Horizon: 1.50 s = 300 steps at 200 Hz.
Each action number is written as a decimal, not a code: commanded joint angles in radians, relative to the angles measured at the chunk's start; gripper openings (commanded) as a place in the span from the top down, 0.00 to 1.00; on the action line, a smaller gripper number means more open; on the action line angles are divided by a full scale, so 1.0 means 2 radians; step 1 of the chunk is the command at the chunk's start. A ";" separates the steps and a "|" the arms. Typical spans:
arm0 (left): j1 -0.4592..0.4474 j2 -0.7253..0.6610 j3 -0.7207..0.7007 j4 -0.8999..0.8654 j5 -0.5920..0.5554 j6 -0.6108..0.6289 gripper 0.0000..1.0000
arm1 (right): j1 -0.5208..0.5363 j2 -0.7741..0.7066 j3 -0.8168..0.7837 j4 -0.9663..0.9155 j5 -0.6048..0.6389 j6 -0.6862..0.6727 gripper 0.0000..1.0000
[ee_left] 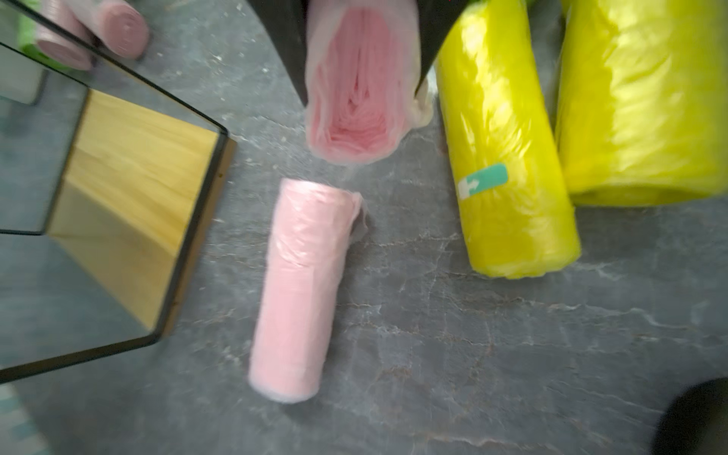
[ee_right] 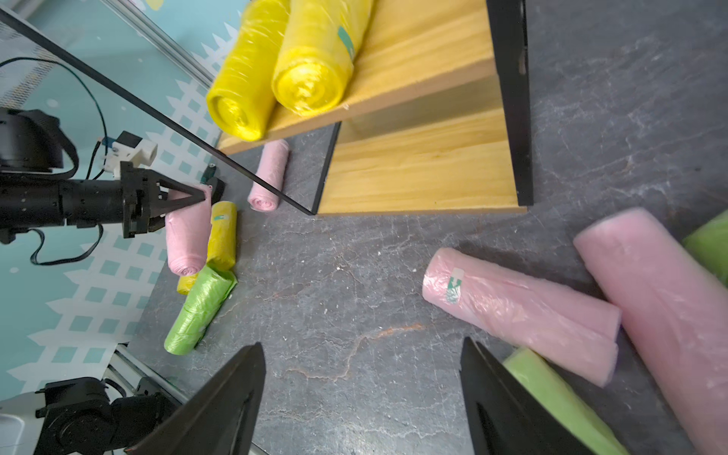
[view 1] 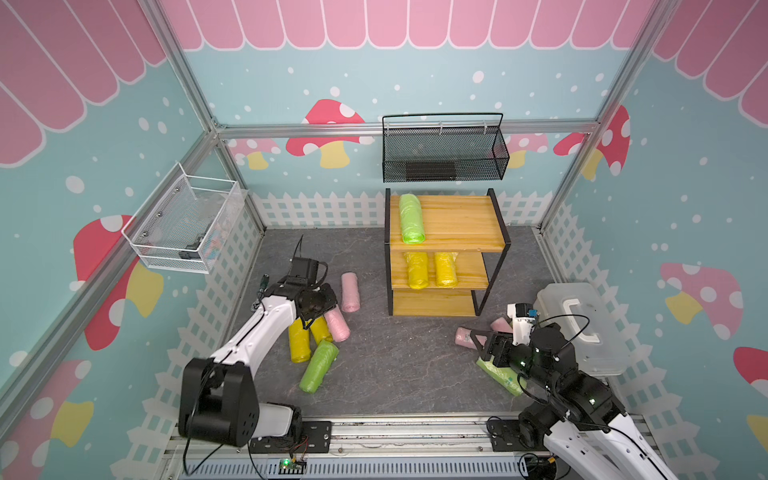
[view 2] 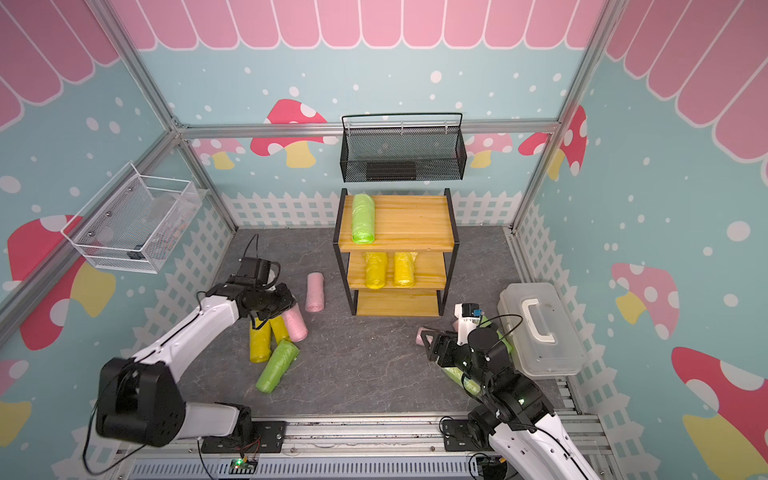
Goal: Sort the rolls of trash bags by color and place them on the shelf
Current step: Pick up the roll of trash bags from the center of the board.
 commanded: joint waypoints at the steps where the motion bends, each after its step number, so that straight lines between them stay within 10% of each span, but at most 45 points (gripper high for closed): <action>1: -0.003 -0.083 -0.038 0.002 0.027 -0.064 1.00 | -0.002 0.031 0.036 0.028 -0.062 -0.037 0.19; 27: -0.013 -0.172 -0.067 0.001 0.052 -0.119 1.00 | 0.004 0.116 0.079 0.039 -0.137 -0.034 0.15; 141: -0.139 -0.276 -0.084 0.025 -0.017 -0.287 1.00 | 0.243 0.334 0.216 0.164 -0.043 0.019 0.02; 300: -0.178 -0.306 -0.103 0.076 -0.035 -0.355 1.00 | 0.295 0.443 0.199 0.294 -0.043 0.102 0.09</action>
